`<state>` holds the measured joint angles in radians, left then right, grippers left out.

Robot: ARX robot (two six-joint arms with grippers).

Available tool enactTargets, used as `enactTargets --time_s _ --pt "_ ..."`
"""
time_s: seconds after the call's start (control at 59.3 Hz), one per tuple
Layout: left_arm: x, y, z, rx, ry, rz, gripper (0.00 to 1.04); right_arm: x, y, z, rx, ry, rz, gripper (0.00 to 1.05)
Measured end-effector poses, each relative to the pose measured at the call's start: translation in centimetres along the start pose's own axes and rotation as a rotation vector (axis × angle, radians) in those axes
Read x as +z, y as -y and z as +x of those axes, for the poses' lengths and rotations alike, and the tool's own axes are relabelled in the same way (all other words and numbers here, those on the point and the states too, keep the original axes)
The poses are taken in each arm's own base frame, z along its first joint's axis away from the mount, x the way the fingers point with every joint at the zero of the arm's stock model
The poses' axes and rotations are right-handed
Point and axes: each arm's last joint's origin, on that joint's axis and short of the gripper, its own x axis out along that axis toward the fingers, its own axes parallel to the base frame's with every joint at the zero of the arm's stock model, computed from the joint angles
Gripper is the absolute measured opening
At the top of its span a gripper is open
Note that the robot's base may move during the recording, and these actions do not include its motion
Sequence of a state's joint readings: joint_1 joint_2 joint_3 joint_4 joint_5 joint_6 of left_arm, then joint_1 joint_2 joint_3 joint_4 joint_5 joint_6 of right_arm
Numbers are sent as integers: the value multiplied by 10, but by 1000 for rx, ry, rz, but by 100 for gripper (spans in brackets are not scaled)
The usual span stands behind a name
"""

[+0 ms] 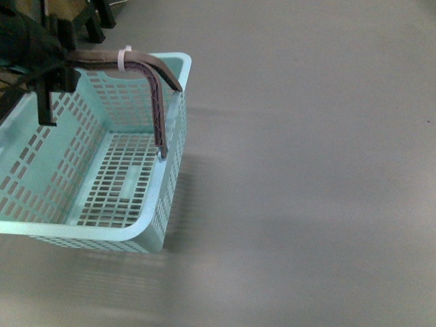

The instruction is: Pick lemon and mango into basket

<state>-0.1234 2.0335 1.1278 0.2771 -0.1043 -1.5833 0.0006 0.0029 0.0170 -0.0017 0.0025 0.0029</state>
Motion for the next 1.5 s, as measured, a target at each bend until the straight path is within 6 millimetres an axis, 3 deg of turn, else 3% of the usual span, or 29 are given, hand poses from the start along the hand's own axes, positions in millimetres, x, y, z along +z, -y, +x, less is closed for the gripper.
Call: enactTargets --time_s 0.202,0.337,0.591,0.776,1.502 --pt "7 30 -82 -81 -4 -23 17 0 0 0 0 0 0 96" --pt "22 56 -165 -151 52 -22 17 0 0 0 0 0 0 96" --pt "20 63 -235 -185 52 36 17 0 0 0 0 0 0 96" --pt "19 65 -252 -209 72 80 17 0 0 0 0 0 0 96" --pt "19 65 -252 -206 79 95 17 0 0 0 1 0 0 96"
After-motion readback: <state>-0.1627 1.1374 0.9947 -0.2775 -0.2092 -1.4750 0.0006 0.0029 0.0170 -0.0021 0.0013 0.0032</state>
